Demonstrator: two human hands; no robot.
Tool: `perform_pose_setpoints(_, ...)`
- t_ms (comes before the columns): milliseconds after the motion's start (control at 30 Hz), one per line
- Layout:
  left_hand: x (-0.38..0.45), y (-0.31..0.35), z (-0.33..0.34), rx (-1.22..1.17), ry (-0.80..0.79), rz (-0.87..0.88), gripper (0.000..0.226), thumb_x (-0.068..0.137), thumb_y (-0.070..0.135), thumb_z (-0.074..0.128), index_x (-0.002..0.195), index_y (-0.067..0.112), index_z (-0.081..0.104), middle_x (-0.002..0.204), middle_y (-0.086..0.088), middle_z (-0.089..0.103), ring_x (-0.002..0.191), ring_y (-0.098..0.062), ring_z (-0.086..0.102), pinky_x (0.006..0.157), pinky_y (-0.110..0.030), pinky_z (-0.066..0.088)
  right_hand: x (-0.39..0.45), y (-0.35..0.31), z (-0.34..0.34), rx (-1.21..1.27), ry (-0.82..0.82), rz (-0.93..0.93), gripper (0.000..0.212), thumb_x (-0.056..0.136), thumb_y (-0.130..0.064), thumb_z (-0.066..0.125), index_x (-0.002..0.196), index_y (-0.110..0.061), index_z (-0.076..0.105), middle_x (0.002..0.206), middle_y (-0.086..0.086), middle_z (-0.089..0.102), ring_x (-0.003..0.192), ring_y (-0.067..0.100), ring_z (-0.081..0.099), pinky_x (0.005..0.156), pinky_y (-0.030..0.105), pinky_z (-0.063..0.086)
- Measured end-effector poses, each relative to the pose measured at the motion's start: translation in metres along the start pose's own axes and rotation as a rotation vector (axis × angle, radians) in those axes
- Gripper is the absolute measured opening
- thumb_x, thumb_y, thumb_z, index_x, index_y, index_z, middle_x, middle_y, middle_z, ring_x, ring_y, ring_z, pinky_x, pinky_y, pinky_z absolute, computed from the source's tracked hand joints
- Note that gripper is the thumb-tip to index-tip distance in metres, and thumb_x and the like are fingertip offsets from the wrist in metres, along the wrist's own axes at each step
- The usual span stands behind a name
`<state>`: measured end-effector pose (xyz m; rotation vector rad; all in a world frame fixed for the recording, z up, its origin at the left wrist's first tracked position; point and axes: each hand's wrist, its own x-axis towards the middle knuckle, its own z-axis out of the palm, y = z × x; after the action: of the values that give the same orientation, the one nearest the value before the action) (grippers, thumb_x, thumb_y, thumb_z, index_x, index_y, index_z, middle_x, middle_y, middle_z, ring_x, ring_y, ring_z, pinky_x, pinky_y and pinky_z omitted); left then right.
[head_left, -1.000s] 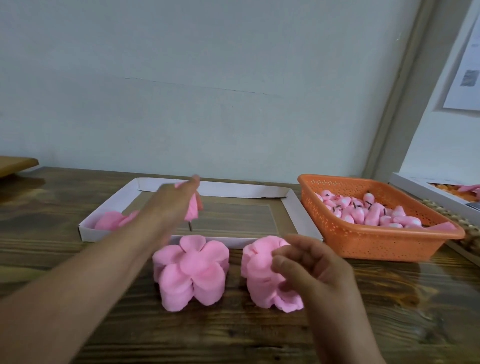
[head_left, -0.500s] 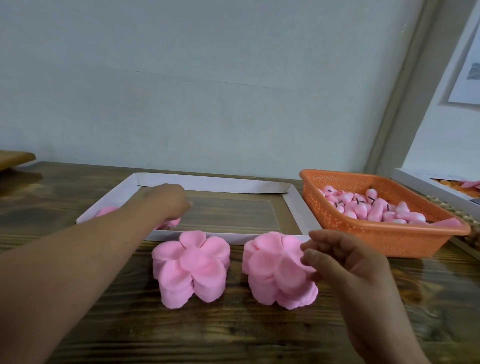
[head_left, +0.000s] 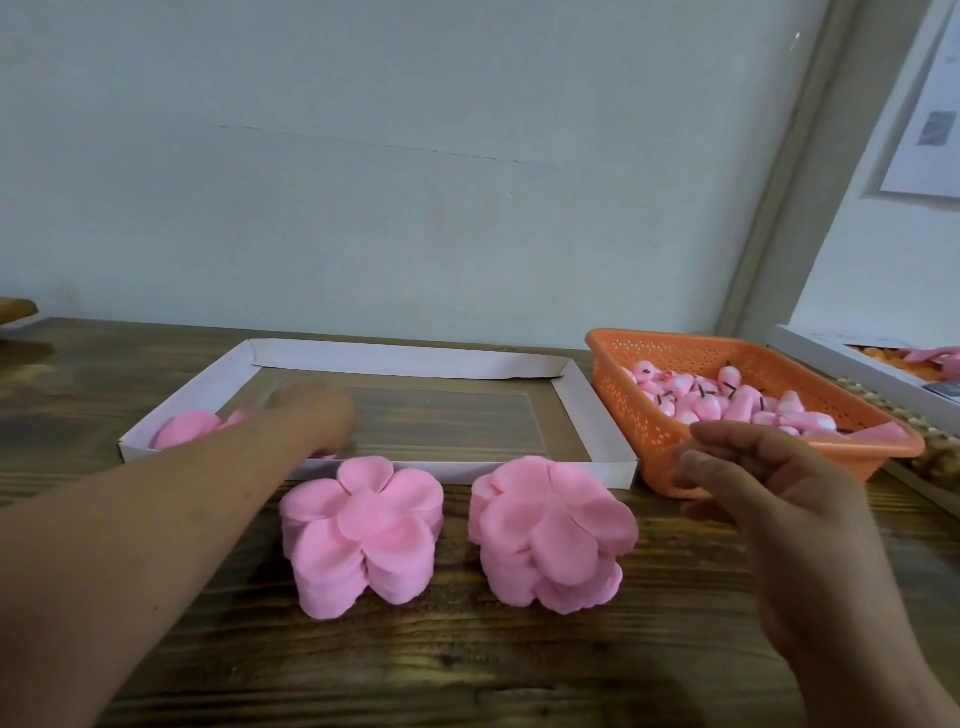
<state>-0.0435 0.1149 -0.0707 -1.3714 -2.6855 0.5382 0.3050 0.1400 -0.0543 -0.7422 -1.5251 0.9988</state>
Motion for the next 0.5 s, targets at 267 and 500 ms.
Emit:
perform_pose_setpoints(267,0.013,0.003,0.020,-0.044,0.114,-0.057,0.041,0.090,0.024,0.046,0.130,0.019,0.047,0.137,-0.012,0.042,0.128,-0.029,0.038,0.101,-0.048,0.035,0.067,-0.016,-0.030,-0.257,0.139,-0.078,0.015,0.079,-0.005,0.068,0.085,-0.019,0.069,0.065,-0.001,0.068,0.058,0.010,0.063,0.056,0.023,0.055)
perform_pose_setpoints(500,0.028,0.001,0.026,-0.121,0.016,0.080,0.028,0.092,0.012,0.042,0.119,0.011,0.051,0.125,-0.009,0.057,0.099,-0.025,0.054,0.092,-0.036,0.047,0.161,-0.012,-0.050,-0.947,-0.160,0.185,0.007,0.078,-0.001,0.069,0.082,0.004,0.069,0.069,0.020,0.065,0.058,0.028,0.056,0.056,0.030,0.045)
